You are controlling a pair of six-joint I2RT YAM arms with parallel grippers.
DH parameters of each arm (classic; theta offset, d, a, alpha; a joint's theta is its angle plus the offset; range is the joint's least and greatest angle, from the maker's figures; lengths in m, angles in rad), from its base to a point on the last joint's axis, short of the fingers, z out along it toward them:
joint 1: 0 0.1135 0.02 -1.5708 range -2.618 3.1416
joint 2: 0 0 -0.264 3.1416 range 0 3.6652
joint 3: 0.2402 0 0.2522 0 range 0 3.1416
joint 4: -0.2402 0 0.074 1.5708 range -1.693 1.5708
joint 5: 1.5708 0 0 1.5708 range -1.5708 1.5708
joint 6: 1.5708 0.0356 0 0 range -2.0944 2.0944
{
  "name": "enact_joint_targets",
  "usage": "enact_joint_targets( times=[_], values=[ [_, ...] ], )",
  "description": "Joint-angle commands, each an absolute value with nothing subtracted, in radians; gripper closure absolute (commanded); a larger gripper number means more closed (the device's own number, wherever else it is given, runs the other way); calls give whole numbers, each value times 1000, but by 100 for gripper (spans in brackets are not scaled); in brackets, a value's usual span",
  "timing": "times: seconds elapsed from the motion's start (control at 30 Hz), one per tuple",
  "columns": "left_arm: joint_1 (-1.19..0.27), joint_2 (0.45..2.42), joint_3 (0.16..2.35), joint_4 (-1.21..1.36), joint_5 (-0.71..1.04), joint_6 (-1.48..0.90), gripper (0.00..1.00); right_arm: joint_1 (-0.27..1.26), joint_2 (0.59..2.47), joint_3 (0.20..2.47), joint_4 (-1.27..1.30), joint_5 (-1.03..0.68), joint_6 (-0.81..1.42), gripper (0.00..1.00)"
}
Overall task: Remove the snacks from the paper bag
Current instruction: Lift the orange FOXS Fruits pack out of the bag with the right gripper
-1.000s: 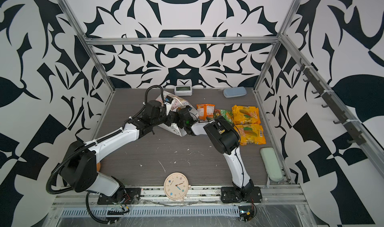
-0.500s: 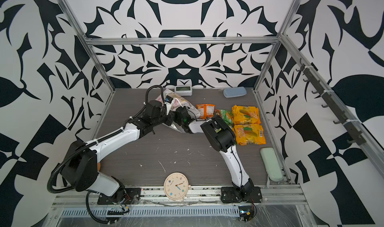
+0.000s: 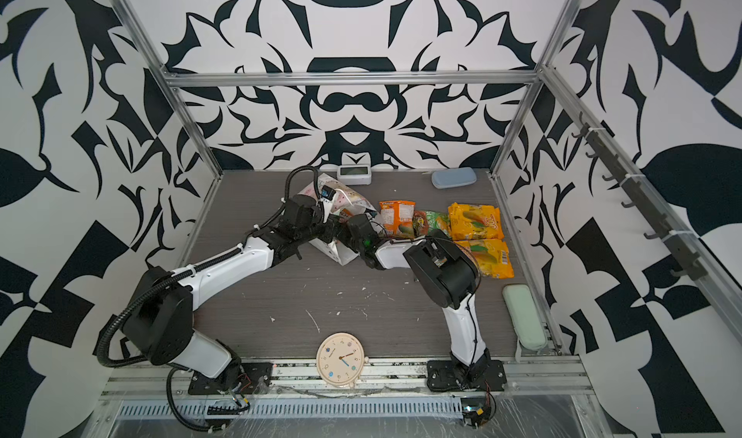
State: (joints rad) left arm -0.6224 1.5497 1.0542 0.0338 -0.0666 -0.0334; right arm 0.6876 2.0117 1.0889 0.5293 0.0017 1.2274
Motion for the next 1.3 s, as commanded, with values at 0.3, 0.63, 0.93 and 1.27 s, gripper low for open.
enact_joint_targets(
  times=[0.3,0.63,0.93,1.27],
  values=[
    [-604,1566,1074,-9,-119,-31,100,666,1775,927,585,74,1193,100],
    [-592,1569,1076,-24,-148,-52,100,651,1573,957,400,-1,953,100],
    [-570,1556,1132,-97,-216,-97,100,601,1333,1010,193,-110,776,100],
    [-450,1569,1384,-359,-37,-292,100,401,1156,1169,-30,-331,592,100]
  ],
)
